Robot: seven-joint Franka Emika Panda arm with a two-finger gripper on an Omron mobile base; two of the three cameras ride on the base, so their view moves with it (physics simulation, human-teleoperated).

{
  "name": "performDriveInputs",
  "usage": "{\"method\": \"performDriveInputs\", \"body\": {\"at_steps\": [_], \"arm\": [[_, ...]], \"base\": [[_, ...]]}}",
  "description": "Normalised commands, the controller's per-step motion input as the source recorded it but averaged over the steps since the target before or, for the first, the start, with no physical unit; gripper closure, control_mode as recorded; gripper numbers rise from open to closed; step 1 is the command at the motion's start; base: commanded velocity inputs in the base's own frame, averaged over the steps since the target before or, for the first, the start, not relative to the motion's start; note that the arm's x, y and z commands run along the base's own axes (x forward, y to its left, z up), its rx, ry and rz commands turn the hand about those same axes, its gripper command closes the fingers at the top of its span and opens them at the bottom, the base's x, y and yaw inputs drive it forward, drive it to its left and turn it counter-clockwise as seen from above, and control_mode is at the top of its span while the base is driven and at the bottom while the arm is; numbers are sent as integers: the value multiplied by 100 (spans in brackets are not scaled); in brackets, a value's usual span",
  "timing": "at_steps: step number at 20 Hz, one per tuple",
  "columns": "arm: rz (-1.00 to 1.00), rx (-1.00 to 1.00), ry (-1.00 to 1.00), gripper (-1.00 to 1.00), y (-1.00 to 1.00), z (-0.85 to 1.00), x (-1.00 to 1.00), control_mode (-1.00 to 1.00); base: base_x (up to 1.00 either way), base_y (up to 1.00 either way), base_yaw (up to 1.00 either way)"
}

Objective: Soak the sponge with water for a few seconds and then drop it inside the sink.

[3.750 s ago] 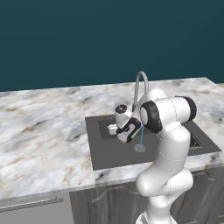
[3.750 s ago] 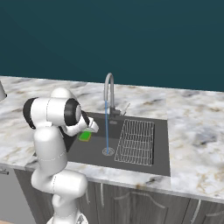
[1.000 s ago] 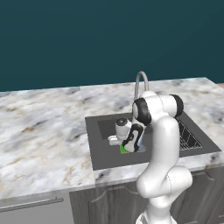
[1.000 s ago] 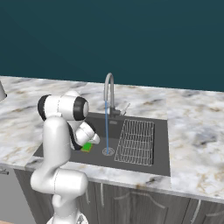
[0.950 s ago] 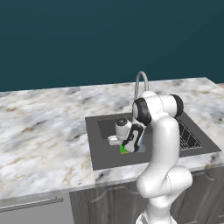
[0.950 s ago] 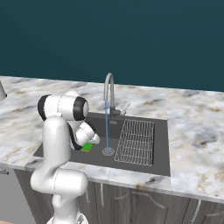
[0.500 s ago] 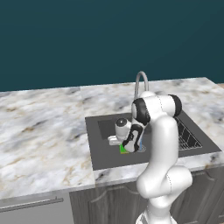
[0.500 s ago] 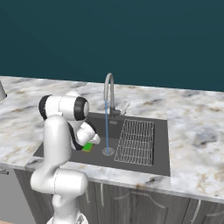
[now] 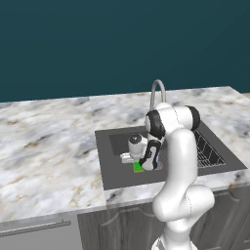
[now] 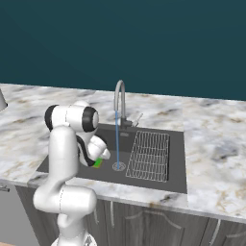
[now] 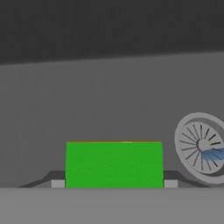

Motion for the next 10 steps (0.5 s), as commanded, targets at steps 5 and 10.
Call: {"method": "performDriveInputs", "body": {"at_steps": [5, 10], "arm": [[0, 0, 0, -100, 0, 0, 0, -100], [0, 0, 0, -100, 0, 0, 0, -100]], "base": [[0, 0, 0], [0, 0, 0]]}}
